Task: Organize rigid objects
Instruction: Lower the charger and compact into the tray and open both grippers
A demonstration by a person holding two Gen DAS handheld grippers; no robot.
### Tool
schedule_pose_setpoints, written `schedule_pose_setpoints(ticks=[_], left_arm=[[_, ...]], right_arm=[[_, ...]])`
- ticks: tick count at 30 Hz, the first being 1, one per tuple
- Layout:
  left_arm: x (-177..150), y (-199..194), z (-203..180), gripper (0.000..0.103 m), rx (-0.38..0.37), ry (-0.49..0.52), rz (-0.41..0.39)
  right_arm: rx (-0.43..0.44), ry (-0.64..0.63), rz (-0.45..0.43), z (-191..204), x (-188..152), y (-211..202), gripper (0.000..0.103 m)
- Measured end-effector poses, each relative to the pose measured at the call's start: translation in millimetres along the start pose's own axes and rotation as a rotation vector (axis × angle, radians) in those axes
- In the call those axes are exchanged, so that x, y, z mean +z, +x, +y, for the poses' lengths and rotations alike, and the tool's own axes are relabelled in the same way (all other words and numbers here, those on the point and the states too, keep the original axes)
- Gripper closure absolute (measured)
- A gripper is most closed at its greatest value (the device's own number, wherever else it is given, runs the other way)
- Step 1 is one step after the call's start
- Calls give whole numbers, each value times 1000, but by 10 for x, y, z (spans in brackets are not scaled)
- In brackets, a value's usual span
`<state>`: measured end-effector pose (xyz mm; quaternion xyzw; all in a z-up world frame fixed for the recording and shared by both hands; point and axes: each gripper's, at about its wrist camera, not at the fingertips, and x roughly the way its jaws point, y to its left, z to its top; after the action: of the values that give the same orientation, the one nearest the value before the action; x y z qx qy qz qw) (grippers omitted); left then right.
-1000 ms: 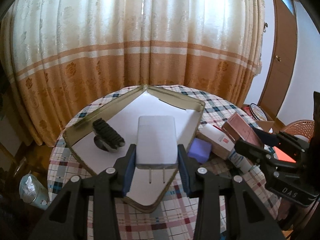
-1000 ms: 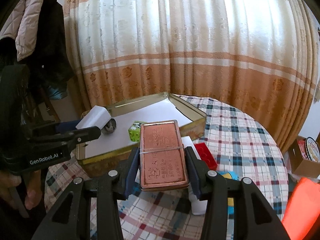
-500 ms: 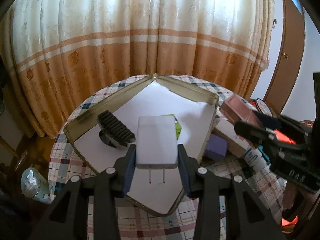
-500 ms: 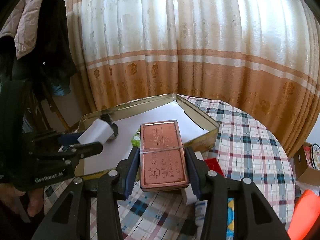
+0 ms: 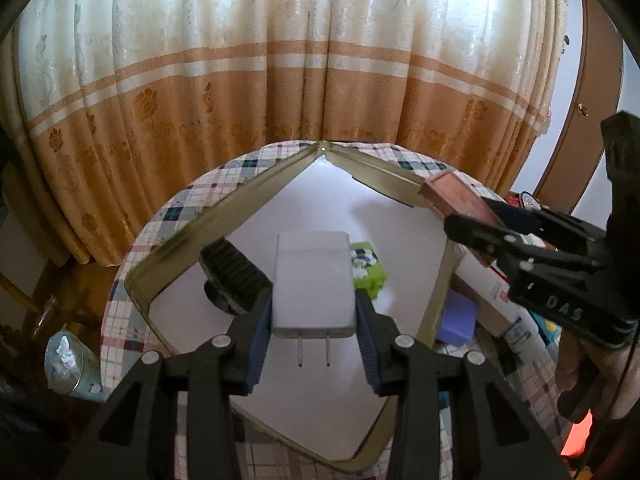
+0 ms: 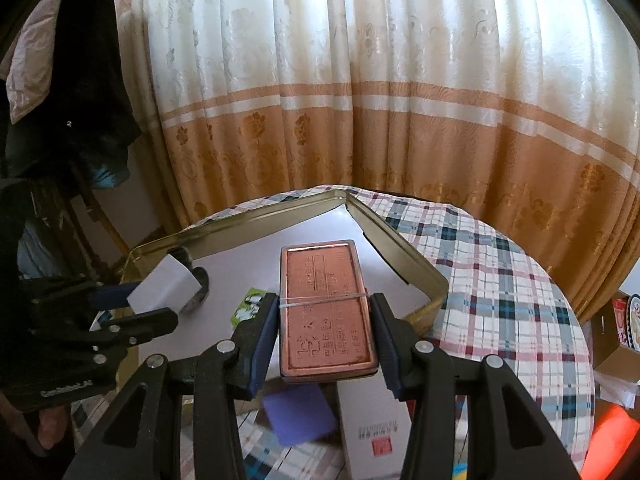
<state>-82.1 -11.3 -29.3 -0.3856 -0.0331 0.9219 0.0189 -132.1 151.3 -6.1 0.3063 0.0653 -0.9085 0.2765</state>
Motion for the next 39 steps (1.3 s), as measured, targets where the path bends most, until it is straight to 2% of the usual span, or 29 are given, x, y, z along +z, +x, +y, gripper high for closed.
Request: schedule_pose_setpoints(ticks=[19, 39], left_arm=[[292, 342, 94, 64, 67, 10, 98], [422, 533, 97, 64, 89, 17, 128]], right_arm=[[-33, -17, 128, -24, 152, 594, 55], [-24, -12, 168, -2, 160, 778, 54]])
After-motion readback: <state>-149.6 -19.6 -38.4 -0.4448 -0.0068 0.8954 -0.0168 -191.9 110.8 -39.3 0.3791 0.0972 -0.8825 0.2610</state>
